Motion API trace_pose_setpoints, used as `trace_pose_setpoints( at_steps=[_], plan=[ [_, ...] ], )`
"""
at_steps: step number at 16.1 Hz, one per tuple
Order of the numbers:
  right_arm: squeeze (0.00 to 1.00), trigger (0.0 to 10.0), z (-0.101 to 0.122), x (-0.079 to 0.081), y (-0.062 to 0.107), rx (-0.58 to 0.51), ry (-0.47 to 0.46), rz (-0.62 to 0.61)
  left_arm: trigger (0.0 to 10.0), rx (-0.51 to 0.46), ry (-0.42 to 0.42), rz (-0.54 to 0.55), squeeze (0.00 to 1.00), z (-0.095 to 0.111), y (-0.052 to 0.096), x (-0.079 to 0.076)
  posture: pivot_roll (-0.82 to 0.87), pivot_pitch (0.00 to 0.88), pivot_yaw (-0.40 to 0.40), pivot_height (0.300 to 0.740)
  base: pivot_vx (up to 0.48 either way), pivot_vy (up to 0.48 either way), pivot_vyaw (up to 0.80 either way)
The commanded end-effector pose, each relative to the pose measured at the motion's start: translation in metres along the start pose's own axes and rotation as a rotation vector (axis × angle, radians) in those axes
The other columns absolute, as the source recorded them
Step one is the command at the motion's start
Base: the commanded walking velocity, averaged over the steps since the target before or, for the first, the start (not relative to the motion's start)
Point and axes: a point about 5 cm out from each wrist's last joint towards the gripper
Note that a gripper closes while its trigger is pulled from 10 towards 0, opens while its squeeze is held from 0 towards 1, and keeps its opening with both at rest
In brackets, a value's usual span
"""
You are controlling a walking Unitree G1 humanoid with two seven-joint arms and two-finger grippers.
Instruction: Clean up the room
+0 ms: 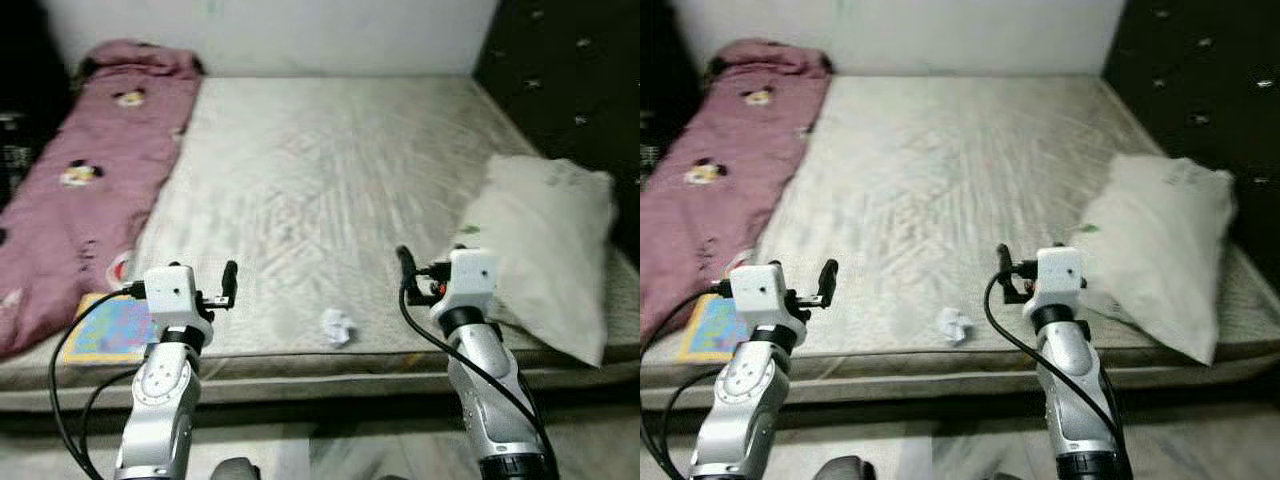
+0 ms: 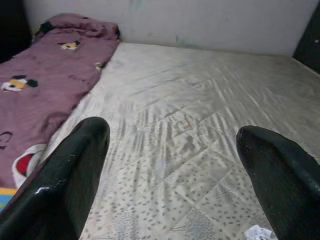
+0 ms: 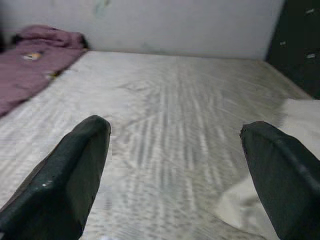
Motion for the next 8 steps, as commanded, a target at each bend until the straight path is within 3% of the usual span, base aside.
trace_pose_setpoints(
  at_steps=[1,3,4,8],
  plan=[
    [0.0,10.0,0.0,0.001,-0.001,0.004,-0.021,0.021,10.0,-0.007,-0.004,-0.001,0.0,0.003,-0.001,-0.001,0.05,0.0,-0.008,0.74,0.0,0.0,0.0],
    [0.0,10.0,0.004,0.017,-0.001,-0.012,-0.093,0.126,10.0,-0.005,-0.004,-0.004,0.0,0.003,-0.001,-0.002,0.05,0.0,-0.007,0.74,0.0,0.0,0.0],
    [0.0,10.0,0.003,0.027,0.002,-0.009,-0.085,0.187,10.0,-0.002,-0.005,-0.007,0.0,0.002,-0.002,-0.002,0.05,0.0,-0.009,0.74,0.0,0.0,0.0],
    [0.0,10.0,0.001,0.023,0.001,-0.006,-0.075,0.157,10.0,-0.002,-0.006,-0.014,0.0,0.003,-0.003,-0.003,0.05,0.0,-0.01,0.74,0.0,0.0,0.0]
  ],
)
Point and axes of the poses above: a point about 5 cm out from each wrist's last joint towards the gripper, its own y axis pointing back from the gripper into the wrist, its own z axis along the axis of the wrist's last joint, x = y × z, and after that the axes turned 6 degrees about y, right-handed
